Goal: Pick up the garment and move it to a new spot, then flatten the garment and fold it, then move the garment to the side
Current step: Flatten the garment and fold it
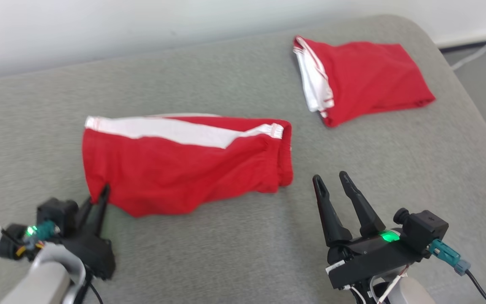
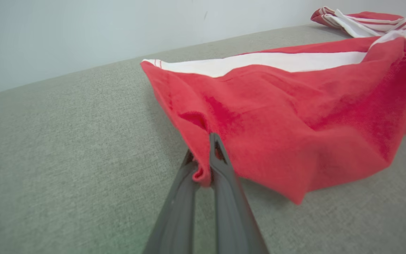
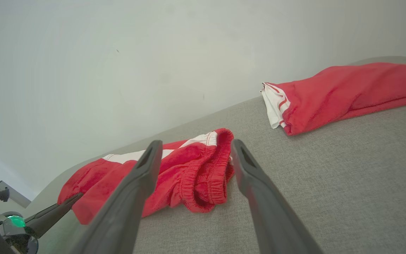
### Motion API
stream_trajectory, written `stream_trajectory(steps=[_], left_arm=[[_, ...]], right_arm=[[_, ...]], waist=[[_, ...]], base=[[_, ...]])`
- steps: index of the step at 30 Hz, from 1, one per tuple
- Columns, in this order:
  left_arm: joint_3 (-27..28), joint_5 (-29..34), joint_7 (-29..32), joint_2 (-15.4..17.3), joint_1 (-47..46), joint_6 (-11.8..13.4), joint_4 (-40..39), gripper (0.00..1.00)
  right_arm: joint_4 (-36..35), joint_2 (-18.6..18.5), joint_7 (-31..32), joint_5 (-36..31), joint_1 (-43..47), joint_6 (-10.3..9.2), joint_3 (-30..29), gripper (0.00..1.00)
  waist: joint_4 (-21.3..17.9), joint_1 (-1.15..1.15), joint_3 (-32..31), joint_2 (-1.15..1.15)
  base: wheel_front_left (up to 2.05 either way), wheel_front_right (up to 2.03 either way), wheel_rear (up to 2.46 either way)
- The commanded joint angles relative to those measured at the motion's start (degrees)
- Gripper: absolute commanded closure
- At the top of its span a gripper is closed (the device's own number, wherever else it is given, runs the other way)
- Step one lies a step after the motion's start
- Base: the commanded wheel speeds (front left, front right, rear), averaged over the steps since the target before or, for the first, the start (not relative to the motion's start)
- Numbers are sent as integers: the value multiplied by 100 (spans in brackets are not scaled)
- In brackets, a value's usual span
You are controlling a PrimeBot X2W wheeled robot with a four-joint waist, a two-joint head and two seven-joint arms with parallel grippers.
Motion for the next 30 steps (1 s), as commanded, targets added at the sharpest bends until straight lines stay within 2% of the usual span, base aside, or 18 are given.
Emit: stream_trajectory(steps=[1, 5, 12, 19, 21, 22, 23, 30], left_arm=[[15, -88, -33, 2, 208, 78, -117, 100], [-2, -138, -37, -57, 652, 288, -531, 100], [48, -258, -55, -95, 1099, 488, -893, 100], [143, -310, -71, -155, 1256, 484, -925, 100], [195, -291, -77, -196, 1291, 466, -878, 72], [223, -265, -80, -210, 1308, 465, -851, 40], [256, -229, -82, -226, 1329, 470, -830, 0], [746, 173, -74, -403, 1584, 552, -1101, 0]], right_arm=[[14, -44, 5, 61, 90, -1, -12, 0], [49, -73, 37, 96, 160, 0, -37, 0], [47, -83, 138, 140, 247, 0, -66, 0], [50, -58, 218, 129, 289, -1, -72, 0], [54, -46, 233, 141, 286, -1, -64, 0], [58, -41, 241, 144, 288, 0, -69, 0], [65, -41, 248, 145, 290, -1, -67, 0], [84, -30, 241, 125, 304, 0, -121, 0]], waist=[[322, 0, -279, 0], [572, 0, -439, 0], [725, 0, -515, 0], [729, 0, -519, 0], [718, 0, -530, 0], [712, 0, -537, 0], [707, 0, -542, 0], [741, 0, -589, 0]], base=[[0, 0, 0], [0, 0, 0], [0, 0, 0], [0, 0, 0], [0, 0, 0], [0, 0, 0], [0, 0, 0], [0, 0, 0]])
